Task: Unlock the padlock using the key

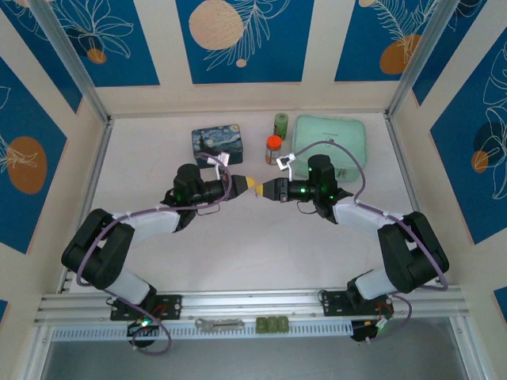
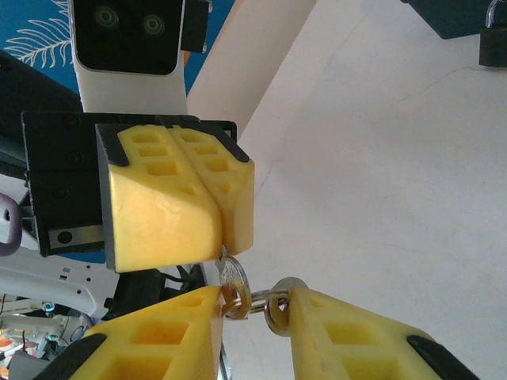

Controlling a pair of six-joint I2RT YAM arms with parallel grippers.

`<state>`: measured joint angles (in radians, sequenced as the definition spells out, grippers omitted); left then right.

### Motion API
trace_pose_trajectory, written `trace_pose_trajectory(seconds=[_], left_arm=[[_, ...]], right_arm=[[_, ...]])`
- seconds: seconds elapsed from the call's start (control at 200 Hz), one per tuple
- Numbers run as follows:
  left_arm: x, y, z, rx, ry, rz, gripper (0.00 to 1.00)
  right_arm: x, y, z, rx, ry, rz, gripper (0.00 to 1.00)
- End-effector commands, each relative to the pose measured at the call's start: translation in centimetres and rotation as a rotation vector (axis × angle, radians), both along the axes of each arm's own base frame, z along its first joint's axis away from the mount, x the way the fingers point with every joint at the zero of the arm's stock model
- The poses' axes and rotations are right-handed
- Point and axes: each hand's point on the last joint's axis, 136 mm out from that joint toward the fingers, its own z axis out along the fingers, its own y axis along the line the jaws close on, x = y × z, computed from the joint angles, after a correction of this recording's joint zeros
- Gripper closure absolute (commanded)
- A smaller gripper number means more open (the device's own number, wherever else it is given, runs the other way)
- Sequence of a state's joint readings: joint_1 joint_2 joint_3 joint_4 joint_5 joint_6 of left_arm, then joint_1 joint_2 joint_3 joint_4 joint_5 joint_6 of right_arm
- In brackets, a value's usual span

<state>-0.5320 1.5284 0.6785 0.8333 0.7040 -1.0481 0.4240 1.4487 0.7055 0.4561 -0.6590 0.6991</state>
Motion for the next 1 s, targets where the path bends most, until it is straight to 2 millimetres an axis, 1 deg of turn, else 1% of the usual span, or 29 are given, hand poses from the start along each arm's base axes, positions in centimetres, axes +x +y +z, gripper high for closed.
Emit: trace_pose_trajectory(seconds=[0.0, 0.095, 0.175, 0.31, 0.355, 0.45, 0.465, 0.49, 0.495, 0.52, 0.56, 0.6, 0.635, 0.65, 0.715, 0.765, 0.82, 0.89, 0.945, 0.995], left_arm=[[-0.8, -0.1, 1.0, -0.036, -0.034, -0.047, 1.0], [-1.0, -0.1, 0.9, -0.036, -0.03, -0.053, 1.0], [-1.1, -0.2, 0.9, -0.036, -0.032, -0.058, 1.0], [-1.1, -0.3, 0.9, -0.04, -0.031, -0.061, 1.0], [-1.1, -0.4, 0.9, -0.043, -0.03, -0.063, 1.0], [-0.9, -0.4, 0.8, -0.05, -0.022, -0.057, 1.0], [-0.8, -0.4, 0.8, -0.051, -0.02, -0.053, 0.96], [-0.7, -0.3, 0.9, -0.052, -0.022, -0.044, 0.81], [-0.7, -0.3, 0.9, -0.052, -0.022, -0.042, 0.79], [-0.4, -0.1, 0.8, -0.05, -0.019, -0.028, 0.58], [0.0, 0.3, 0.6, -0.041, -0.019, 0.002, 0.32], [0.7, 0.9, 0.6, -0.03, -0.027, 0.043, 0.12], [1.3, 1.7, 0.3, -0.012, -0.034, 0.085, 0.02], [1.7, 2.1, 0.3, -0.003, -0.04, 0.105, 0.0], [3.2, 4.1, -0.4, 0.062, -0.051, 0.205, 0.0], [4.7, 6.2, -1.6, 0.143, -0.046, 0.31, 0.0], [6.1, 8.6, -3.4, 0.265, -0.04, 0.422, 0.0], [7.5, 11.6, -5.5, 0.434, -0.053, 0.551, 0.03], [8.3, 12.9, -6.6, 0.527, -0.071, 0.59, 0.06], [9.1, 13.3, -7.5, 0.589, -0.079, 0.6, 0.08]], right_arm=[[0.7, 0.0, 0.8, 0.015, -0.015, -0.007, 0.71], [0.8, 0.1, 1.1, 0.022, -0.017, -0.004, 0.7], [0.9, 0.2, 1.2, 0.025, -0.015, -0.002, 0.72], [0.8, 0.4, 1.1, 0.03, -0.006, 0.012, 0.89], [0.8, 0.4, 1.1, 0.031, -0.004, 0.014, 1.0], [0.7, 0.5, 0.9, 0.028, -0.001, 0.019, 1.0], [0.6, 0.5, 0.8, 0.026, 0.0, 0.019, 1.0], [0.6, 0.4, 0.6, 0.023, 0.003, 0.018, 1.0], [0.6, 0.4, 0.6, 0.023, 0.003, 0.018, 1.0], [0.6, 0.4, 0.4, 0.019, 0.008, 0.015, 1.0], [0.6, 0.3, 0.1, 0.011, 0.016, 0.01, 1.0], [0.5, 0.2, -0.2, 0.004, 0.021, 0.008, 1.0], [0.5, 0.1, -0.5, -0.005, 0.029, 0.006, 1.0], [0.5, 0.1, -0.6, -0.008, 0.032, 0.004, 1.0], [0.5, -0.1, -1.1, -0.024, 0.038, -0.009, 1.0], [0.5, -0.3, -1.6, -0.039, 0.047, -0.023, 1.0], [0.7, -0.5, -2.2, -0.058, 0.06, -0.042, 1.0], [1.1, -0.9, -3.0, -0.09, 0.081, -0.083, 1.0], [1.4, -1.2, -3.5, -0.107, 0.095, -0.111, 1.0], [1.5, -1.3, -3.7, -0.112, 0.102, -0.127, 1.0]])
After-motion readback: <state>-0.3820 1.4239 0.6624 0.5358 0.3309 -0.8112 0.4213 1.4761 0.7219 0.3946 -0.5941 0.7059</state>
